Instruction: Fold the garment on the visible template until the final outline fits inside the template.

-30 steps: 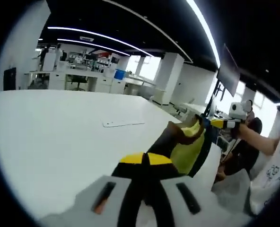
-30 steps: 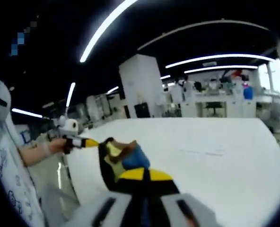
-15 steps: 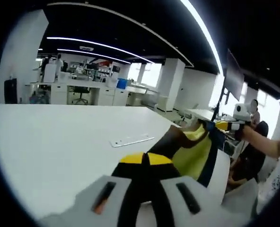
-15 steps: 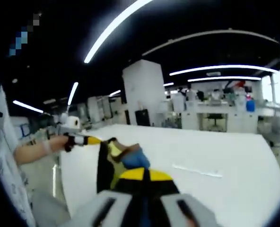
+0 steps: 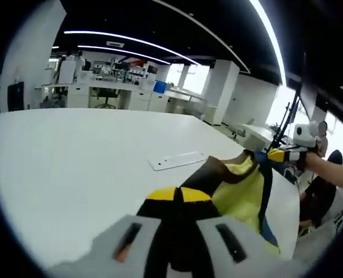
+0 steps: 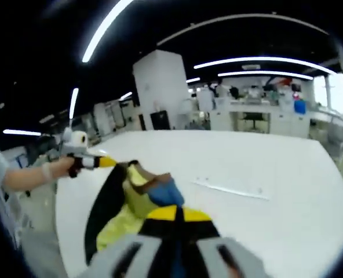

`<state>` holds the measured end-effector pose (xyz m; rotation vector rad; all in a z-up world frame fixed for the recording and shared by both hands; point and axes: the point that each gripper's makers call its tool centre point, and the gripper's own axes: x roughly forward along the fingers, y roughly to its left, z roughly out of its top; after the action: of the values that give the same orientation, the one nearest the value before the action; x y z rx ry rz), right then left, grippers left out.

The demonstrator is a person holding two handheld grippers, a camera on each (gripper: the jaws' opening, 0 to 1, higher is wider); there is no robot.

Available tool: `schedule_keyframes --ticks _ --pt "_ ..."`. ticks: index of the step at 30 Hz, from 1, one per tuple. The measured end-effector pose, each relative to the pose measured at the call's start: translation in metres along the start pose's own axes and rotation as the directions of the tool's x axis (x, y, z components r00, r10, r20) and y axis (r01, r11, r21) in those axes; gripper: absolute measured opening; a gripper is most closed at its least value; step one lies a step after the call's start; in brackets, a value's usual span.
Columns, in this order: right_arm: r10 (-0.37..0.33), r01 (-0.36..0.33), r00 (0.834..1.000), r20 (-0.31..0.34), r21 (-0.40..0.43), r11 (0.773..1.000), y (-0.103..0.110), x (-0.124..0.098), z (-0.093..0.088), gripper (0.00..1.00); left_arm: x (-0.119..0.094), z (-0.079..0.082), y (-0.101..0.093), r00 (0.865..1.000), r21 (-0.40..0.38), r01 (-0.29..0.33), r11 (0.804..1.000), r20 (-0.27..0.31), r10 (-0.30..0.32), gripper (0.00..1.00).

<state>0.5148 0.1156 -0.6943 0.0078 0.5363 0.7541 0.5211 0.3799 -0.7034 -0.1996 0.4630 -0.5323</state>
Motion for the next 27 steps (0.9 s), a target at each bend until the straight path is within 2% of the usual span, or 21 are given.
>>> schedule_keyframes --ticks 6,10,13,14,20,25,27 --pt "-0.031 0.032 0.998 -0.063 0.02 0.999 -0.03 0.054 -0.025 0.0 0.042 -0.04 0.035 0.993 -0.029 -0.045 0.999 -0.112 0.041 0.0" --pt "-0.041 0.044 0.995 -0.088 0.036 0.998 -0.043 0.077 -0.036 0.0 0.058 -0.056 0.047 0.986 -0.022 -0.058 0.998 -0.157 0.054 0.0" --pt "-0.051 0.055 0.99 -0.135 0.03 0.998 -0.056 0.095 -0.049 0.0 0.073 -0.065 0.061 0.98 -0.034 -0.058 0.998 -0.192 0.051 0.0" --pt "-0.053 0.059 0.988 -0.147 0.032 0.998 -0.059 0.099 -0.053 0.0 0.068 -0.07 0.052 0.979 -0.032 -0.065 0.997 -0.195 0.058 0.0" --pt "-0.069 0.077 0.978 -0.196 0.031 0.997 -0.066 0.113 -0.07 0.0 0.089 -0.081 0.066 0.97 -0.026 -0.073 0.997 -0.235 0.065 0.0" --pt "-0.084 0.093 0.975 -0.204 0.035 0.995 -0.065 0.115 -0.077 0.0 0.093 -0.092 0.067 0.961 -0.027 -0.086 0.996 -0.267 0.075 0.0" --pt "-0.084 0.093 0.975 -0.206 0.036 0.995 -0.067 0.12 -0.08 0.0 0.092 -0.093 0.064 0.961 -0.028 -0.086 0.996 -0.266 0.076 0.0"
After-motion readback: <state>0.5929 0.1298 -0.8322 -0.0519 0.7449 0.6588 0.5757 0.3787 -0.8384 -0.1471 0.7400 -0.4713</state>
